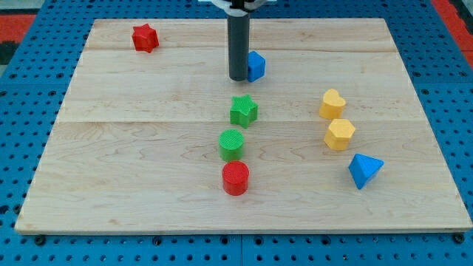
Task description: Move the blue cube right to the red star
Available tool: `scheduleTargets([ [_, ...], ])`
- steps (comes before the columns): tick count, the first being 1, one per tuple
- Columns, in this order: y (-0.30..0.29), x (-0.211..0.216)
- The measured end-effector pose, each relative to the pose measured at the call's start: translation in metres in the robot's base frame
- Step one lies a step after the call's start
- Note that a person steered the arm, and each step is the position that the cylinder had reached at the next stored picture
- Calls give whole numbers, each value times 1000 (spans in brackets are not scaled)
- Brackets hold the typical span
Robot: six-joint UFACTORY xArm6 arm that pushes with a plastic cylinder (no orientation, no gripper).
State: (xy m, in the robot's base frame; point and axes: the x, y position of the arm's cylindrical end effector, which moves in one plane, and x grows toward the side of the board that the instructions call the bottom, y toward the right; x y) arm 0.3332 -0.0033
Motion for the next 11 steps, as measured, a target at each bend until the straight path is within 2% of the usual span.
scheduleTargets([
  [1, -10, -20],
  [2, -10, -11],
  [3, -11, 44],
  [4, 42, 39],
  [5, 41, 9],
  [6, 4, -3],
  [7, 28, -5],
  [8, 34, -44],
  [9, -14, -68],
  [10, -34, -69],
  [11, 13, -65],
])
